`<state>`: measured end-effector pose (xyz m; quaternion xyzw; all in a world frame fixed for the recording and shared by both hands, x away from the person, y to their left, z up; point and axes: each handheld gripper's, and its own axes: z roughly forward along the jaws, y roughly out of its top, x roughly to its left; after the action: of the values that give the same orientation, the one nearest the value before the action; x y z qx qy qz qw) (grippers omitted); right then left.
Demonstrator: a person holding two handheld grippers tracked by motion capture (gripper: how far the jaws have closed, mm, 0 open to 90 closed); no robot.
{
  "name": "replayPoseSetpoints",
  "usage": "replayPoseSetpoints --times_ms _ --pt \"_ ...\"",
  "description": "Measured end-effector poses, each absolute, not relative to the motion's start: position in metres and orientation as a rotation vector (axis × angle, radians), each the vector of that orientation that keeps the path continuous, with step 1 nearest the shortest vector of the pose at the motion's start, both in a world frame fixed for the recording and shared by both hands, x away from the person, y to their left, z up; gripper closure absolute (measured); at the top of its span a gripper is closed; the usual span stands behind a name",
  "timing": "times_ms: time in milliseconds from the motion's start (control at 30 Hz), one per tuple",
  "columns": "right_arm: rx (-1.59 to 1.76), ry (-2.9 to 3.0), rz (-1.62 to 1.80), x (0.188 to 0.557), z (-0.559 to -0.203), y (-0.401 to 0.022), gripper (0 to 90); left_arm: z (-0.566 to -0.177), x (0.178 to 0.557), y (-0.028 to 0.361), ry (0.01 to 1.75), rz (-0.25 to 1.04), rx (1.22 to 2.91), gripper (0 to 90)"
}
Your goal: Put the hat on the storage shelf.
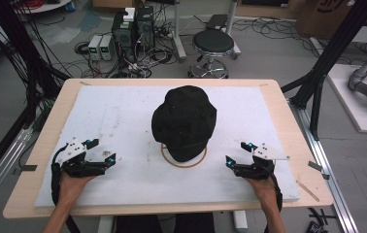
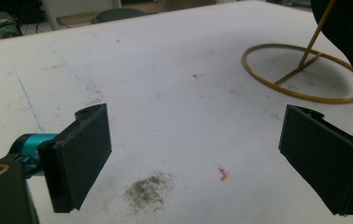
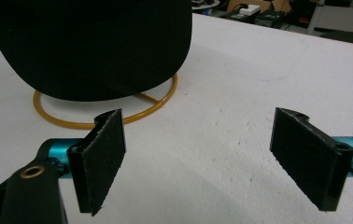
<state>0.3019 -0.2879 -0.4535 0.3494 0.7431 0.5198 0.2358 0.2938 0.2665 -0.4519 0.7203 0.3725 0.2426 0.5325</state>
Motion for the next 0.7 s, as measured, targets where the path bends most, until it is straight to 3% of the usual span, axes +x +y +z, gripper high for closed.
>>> replayPoseSetpoints --times_ms 700 --pt "0.963 2.034 1.431 0.3018 -0.4534 -0.2883 18.5 -0.4524 0.2940 0.2661 0.899 0.577 1.720 11.1"
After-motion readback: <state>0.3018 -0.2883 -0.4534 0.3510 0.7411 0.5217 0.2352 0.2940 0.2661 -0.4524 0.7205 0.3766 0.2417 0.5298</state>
